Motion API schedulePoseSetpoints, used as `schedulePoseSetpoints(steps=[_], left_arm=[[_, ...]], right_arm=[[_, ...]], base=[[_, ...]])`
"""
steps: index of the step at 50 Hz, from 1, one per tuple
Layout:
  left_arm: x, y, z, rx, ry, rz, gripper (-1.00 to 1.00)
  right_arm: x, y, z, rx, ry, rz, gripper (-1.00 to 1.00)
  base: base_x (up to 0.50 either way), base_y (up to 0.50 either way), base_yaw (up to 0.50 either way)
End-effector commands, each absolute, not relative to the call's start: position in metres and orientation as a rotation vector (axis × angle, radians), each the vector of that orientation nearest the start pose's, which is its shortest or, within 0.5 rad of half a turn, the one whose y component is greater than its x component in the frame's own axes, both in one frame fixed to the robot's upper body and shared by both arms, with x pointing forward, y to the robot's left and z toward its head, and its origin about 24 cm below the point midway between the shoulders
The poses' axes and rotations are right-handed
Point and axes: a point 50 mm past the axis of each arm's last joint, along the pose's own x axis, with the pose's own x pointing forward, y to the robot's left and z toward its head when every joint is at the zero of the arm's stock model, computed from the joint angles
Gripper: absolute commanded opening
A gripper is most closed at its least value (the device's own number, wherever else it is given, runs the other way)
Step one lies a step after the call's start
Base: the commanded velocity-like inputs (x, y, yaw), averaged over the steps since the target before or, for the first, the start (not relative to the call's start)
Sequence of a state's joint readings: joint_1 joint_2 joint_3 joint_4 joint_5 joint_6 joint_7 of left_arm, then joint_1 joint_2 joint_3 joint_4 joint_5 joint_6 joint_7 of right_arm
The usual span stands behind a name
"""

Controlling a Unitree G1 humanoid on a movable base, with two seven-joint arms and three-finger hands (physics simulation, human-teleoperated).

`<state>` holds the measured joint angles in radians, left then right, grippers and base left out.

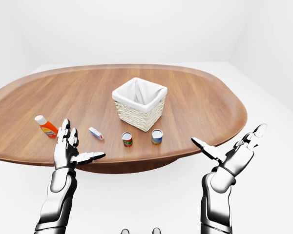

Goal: Pick up the alphabet soup and the cream cheese box, and put them in the basket.

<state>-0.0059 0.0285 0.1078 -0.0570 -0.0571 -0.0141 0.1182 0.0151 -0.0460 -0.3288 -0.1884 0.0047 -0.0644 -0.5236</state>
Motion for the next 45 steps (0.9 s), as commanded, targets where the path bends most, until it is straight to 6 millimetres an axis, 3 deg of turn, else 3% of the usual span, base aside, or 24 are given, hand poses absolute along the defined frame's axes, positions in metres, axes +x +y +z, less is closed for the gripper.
schedulePoseSetpoints(steps=[1,45], left_arm=[[0.2525,0.1862,0.0583,-0.031,-0.080,0.220,1.00],[0.2538,0.1884,0.0562,-0.040,-0.071,0.235,1.00]], right_arm=[[0.2199,-0.2572,0.0912,-0.020,-0.265,-0.844,1.00],[0.2203,-0.2575,0.0902,-0.025,-0.263,-0.844,1.00]], base=[[0.30,0.00,0.00],[0.26,0.00,0.00]])
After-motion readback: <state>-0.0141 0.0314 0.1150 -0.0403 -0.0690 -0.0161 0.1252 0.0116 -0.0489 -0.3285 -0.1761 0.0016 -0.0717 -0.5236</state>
